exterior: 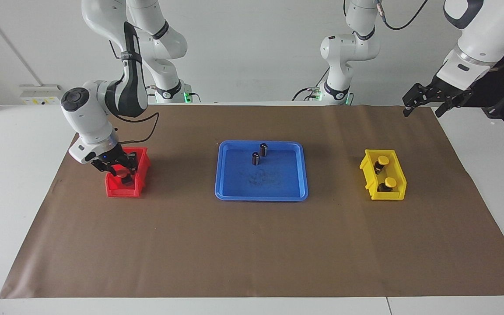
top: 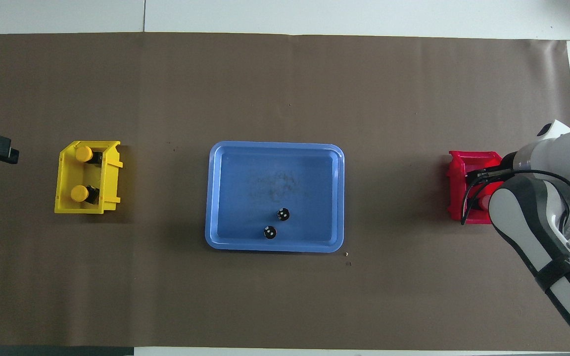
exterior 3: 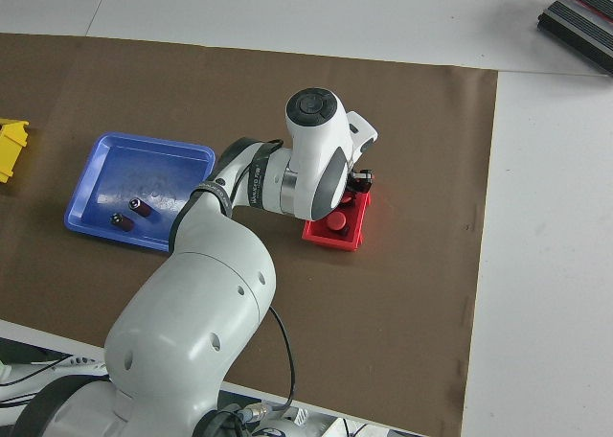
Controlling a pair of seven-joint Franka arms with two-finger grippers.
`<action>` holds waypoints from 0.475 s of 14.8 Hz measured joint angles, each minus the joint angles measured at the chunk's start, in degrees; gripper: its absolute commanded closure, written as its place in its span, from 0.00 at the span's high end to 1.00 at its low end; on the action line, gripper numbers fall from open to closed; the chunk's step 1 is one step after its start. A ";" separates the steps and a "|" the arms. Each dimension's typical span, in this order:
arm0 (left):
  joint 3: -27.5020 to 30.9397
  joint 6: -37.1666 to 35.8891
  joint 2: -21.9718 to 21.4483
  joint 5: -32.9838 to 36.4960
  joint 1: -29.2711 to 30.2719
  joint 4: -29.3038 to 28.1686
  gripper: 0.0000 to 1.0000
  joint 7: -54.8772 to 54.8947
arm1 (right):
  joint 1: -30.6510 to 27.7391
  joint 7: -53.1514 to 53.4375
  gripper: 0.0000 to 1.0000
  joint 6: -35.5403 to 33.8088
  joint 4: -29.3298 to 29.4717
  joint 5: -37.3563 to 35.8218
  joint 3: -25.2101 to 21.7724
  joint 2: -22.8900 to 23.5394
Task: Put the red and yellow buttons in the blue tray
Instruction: 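Reach the right gripper into the red holder and grasp a red button, then drop the red button in the tray while the left gripper grasps a yellow button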
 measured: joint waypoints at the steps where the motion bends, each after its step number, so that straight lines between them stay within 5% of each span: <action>1: 0.00 0.00 0.00 0.00 0.00 -0.04 1.00 -0.09 | -0.04 -0.05 0.42 0.00 -0.13 0.00 0.00 -0.10; 4: -0.03 0.00 -0.03 0.00 -0.04 -0.09 1.00 -0.15 | -0.24 -1.15 0.17 0.00 -0.32 0.00 0.00 -0.32; 7: -0.07 -0.02 -0.12 0.00 -0.07 -0.11 1.00 -0.15 | -0.60 -2.01 0.16 -1.57 0.68 0.00 -0.03 -0.36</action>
